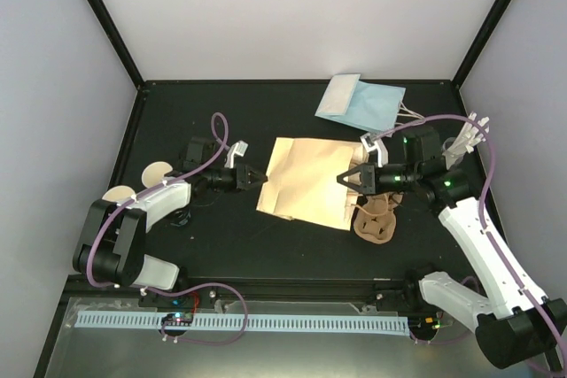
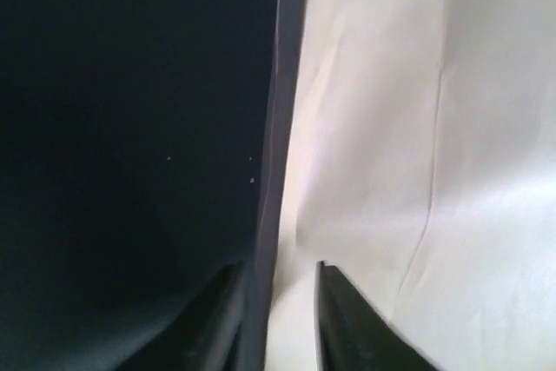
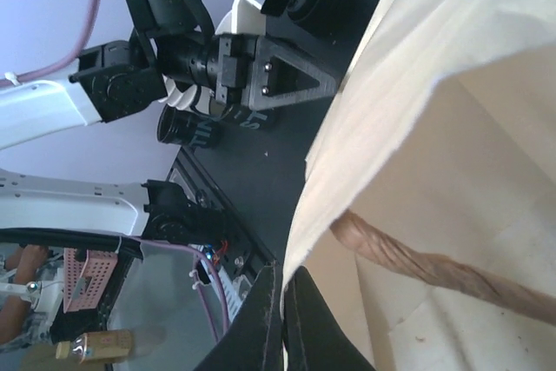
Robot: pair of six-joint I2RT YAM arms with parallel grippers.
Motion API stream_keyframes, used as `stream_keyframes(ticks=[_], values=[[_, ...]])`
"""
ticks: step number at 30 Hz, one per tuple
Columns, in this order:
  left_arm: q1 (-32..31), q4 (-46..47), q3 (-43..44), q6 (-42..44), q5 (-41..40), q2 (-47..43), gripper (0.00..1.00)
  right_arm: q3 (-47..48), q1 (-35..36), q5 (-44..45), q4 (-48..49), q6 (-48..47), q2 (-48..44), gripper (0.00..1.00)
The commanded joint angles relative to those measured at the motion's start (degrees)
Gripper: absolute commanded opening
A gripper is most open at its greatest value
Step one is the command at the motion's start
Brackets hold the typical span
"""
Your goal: Pack the takeout coffee
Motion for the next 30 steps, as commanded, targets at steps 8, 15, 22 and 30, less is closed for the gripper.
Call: stream_keyframes(ticks=[8,15,22,30], values=[[-2.12,-6.26,1.44,4.27,-6.73,-11.08,0.64,14.63,0.24,14.40,-12.19,-0.75,6.78,0.01],[-6.19,-13.41,4.41,7.43,-16.22,-19.27,0.74,22.25,2.35,21.67,-20.27,-2.33,9.79,0.01],[-7.53,-14.67,4.94,7.93,-18.20,-23.43,0.77,33.08,6.19,30.83,-32.50,-4.09,15.58,0.01],[-8.61,-17.36,5.67,7.56,-18.61,-23.09,0.77,42.43,14.01,37.43,-40.20,-2.56,22.90,0.03]])
